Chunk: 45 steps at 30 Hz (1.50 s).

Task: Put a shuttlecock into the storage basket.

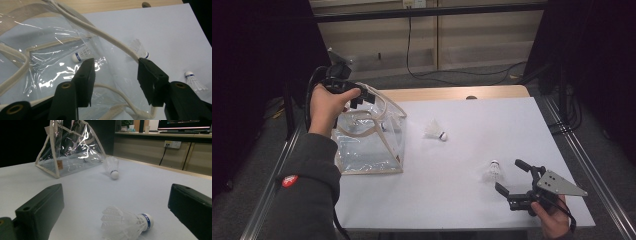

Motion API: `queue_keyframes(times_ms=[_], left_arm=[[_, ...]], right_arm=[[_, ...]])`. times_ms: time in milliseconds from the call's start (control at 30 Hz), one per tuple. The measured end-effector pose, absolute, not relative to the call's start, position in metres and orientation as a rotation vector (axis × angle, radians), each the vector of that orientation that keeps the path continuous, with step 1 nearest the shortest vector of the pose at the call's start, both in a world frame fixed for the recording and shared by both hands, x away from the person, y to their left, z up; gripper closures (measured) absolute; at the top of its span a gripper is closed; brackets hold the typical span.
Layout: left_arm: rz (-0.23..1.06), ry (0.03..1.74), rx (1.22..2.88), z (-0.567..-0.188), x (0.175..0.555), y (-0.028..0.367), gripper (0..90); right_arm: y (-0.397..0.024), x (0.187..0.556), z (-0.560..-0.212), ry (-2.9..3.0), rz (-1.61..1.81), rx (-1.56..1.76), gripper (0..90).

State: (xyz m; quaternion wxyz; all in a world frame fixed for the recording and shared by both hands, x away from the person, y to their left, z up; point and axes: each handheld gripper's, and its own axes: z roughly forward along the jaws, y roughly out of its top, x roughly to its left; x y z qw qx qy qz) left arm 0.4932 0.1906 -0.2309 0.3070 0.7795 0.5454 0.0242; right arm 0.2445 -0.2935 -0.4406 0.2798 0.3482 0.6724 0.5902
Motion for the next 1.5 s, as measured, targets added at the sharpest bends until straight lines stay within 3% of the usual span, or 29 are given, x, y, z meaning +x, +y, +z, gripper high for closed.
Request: queue_keyframes(times_ms=[1000,1500], left_arm=[[0.004,1.244,2.121,-0.221,0.473,0.154,20.7],[-0.049,1.157,2.155,-0.221,0.464,0.134,15.7]], right_arm=[[-0.292,0.244,-0.440,1.807,1.581,0.932,0.2],[-0.292,0.244,-0.440,1.806,1.585,0.925,0.2]])
